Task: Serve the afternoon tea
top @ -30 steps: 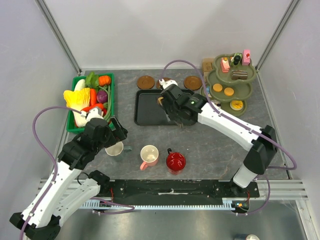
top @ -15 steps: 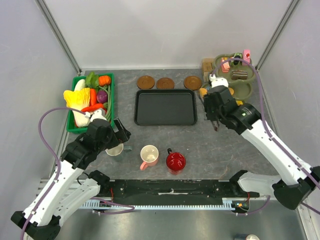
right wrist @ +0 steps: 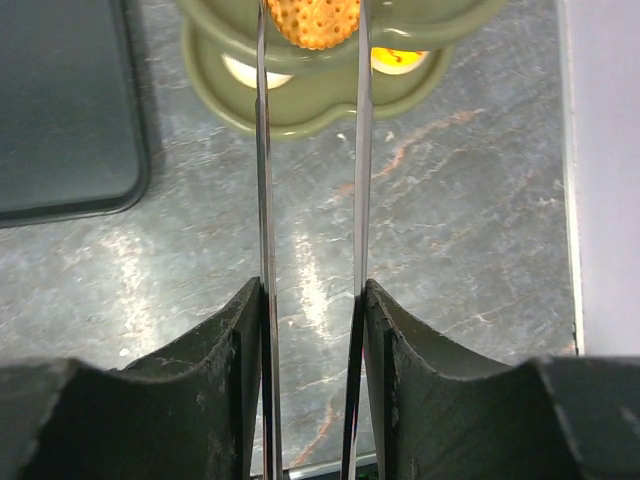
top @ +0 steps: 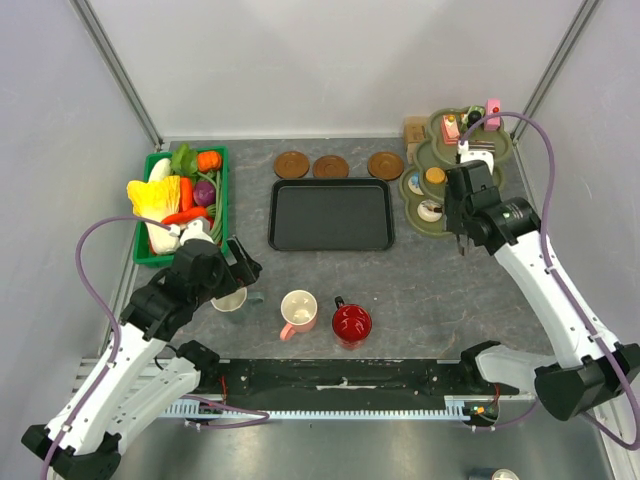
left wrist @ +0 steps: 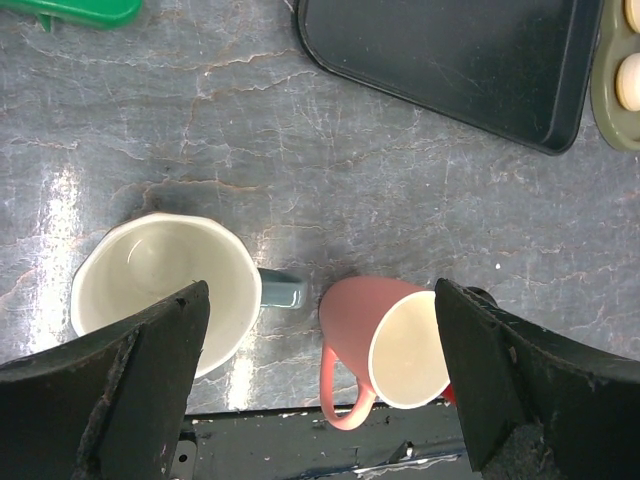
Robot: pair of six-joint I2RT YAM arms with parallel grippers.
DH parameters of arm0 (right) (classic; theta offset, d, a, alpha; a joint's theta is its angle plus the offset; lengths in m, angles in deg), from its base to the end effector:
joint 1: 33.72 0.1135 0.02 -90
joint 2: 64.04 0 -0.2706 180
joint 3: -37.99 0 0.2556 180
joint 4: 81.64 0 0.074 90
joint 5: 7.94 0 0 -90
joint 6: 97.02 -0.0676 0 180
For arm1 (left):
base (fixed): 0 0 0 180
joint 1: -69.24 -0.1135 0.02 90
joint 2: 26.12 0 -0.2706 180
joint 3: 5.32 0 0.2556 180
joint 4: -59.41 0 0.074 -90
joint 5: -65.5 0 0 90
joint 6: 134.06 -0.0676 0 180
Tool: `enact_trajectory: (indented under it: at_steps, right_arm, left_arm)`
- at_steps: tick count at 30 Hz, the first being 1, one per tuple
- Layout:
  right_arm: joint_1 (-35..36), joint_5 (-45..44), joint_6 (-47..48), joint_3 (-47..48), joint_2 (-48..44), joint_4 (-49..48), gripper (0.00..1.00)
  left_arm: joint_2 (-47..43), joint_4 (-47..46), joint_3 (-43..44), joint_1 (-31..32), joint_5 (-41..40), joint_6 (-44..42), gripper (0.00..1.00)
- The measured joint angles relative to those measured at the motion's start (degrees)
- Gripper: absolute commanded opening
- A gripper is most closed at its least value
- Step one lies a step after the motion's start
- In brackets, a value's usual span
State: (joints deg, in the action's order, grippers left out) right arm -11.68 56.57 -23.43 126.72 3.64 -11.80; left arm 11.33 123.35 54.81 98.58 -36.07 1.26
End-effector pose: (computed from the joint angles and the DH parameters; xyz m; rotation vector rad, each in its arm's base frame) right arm 0.2378 0.0649 0.3541 0.0830 2.3250 -0.2081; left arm 0.1343 -0.0599 0.2841 -0.4264 2.2747 -0.4488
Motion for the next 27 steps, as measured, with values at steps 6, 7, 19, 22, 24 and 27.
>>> enact_trajectory:
  at_steps: [6, 7, 19, 22, 24, 27]
  right_arm:
    - [-7.72, 1.01, 2.08, 0.0, 0.92, -0.44, 0.47]
    - [-8.66, 1.25, 2.27, 0.0, 0.92, -0.7, 0.47]
    - [-15.76, 4.02, 4.72, -0.2, 3.87, -7.32, 0.47]
    - [-16.72, 4.96, 5.64, -0.96, 4.72, -9.77, 0.48]
    - [-17.09, 5.27, 5.99, -1.68, 5.16, -10.88, 0.48]
    - [-17.49, 5.38, 6.19, -2.62, 5.86, -12.04, 0.51]
  left_arm:
    - [0.33, 0.0, 0.0, 0.0, -0.33, -0.39, 0.99]
    - [0.33, -0.02, -0.02, 0.0, -0.35, -0.44, 0.99]
    - [-0.33, -0.02, -0.02, 0.0, -0.55, -1.29, 0.99]
    - [-0.33, -0.02, -0.02, 0.0, -0.55, -1.29, 0.99]
    - [-0.33, -0.02, -0.04, 0.0, -0.55, -1.31, 0.99]
    - [-0.33, -0.02, -0.07, 0.0, -0.55, -1.31, 0.99]
